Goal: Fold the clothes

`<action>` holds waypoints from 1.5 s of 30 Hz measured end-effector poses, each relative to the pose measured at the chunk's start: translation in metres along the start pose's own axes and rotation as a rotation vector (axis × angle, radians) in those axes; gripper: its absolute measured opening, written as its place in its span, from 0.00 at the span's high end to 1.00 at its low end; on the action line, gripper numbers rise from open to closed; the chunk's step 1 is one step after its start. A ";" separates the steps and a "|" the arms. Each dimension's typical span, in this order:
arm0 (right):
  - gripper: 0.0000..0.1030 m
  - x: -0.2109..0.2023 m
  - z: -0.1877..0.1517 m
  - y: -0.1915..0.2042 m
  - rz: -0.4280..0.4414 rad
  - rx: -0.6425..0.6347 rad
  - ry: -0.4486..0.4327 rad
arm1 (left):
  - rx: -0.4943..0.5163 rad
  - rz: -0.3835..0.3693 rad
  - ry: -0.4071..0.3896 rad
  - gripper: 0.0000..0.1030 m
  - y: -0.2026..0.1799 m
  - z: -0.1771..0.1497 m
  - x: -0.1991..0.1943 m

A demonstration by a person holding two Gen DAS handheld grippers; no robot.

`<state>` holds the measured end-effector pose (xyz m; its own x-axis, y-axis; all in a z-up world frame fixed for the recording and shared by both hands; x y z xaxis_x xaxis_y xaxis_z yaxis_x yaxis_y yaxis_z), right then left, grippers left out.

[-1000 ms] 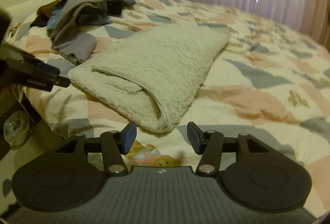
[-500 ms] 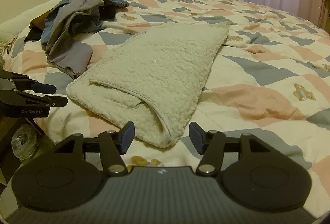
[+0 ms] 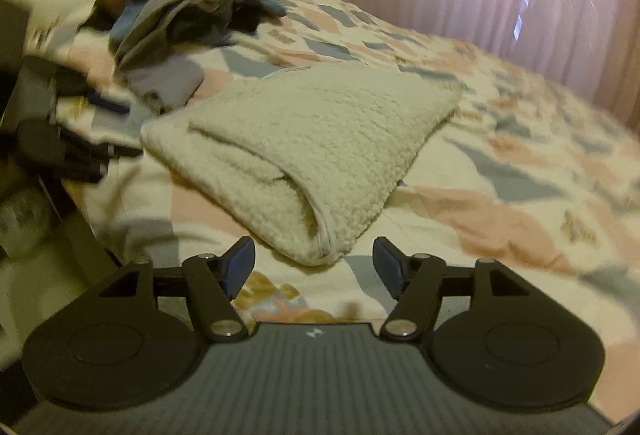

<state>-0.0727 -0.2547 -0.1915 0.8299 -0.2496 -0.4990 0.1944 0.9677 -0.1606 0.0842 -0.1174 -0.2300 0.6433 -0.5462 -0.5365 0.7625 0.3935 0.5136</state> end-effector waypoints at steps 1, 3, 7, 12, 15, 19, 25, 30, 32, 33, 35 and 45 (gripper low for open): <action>0.40 0.002 -0.001 0.004 -0.006 -0.054 -0.003 | 0.061 0.015 -0.005 0.49 -0.001 -0.002 0.004; 0.40 0.008 -0.004 0.013 -0.027 -0.162 -0.004 | 0.185 0.040 -0.018 0.49 -0.006 -0.005 0.011; 0.40 0.022 -0.009 0.024 -0.046 -0.295 0.000 | 0.417 0.082 -0.066 0.46 -0.017 -0.010 0.026; 0.44 0.044 -0.019 0.032 -0.107 -0.491 0.001 | 0.568 0.091 -0.151 0.46 -0.021 -0.013 0.043; 0.44 0.050 -0.025 0.038 -0.122 -0.636 -0.010 | 0.627 0.097 -0.183 0.47 -0.015 -0.013 0.051; 0.43 0.049 -0.032 0.037 -0.113 -0.687 -0.019 | 0.668 0.034 -0.207 0.48 -0.012 -0.030 0.048; 0.40 0.057 -0.029 0.029 -0.119 -0.690 -0.009 | 0.745 0.009 -0.238 0.49 -0.010 -0.045 0.050; 0.40 0.062 -0.027 0.028 -0.117 -0.680 -0.028 | 0.830 0.010 -0.286 0.45 -0.011 -0.045 0.065; 0.40 0.063 -0.026 0.028 -0.116 -0.688 -0.038 | 0.858 0.010 -0.323 0.47 -0.013 -0.039 0.070; 0.40 0.063 -0.025 0.028 -0.116 -0.690 -0.044 | 0.860 0.006 -0.331 0.50 -0.012 -0.038 0.073; 0.40 0.063 -0.024 0.026 -0.113 -0.690 -0.056 | 0.859 -0.001 -0.345 0.57 -0.010 -0.038 0.078; 0.45 0.073 -0.027 0.028 -0.082 -0.862 -0.106 | 0.789 -0.046 -0.367 0.77 -0.012 -0.035 0.083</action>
<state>-0.0206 -0.2471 -0.2552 0.8833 -0.2711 -0.3826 -0.1724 0.5712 -0.8025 0.1309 -0.1419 -0.3041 0.4470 -0.8060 -0.3880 0.4291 -0.1874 0.8836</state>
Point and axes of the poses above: each gripper's, at about its wrist camera, not at the fingertips, and x roughly the way its jaws point, y to its left, z to its top, the point moved 9 cm from there along x, roughly the way its jaws point, and after that the axes turned 8 degrees about -y, right-handed, at the moved point
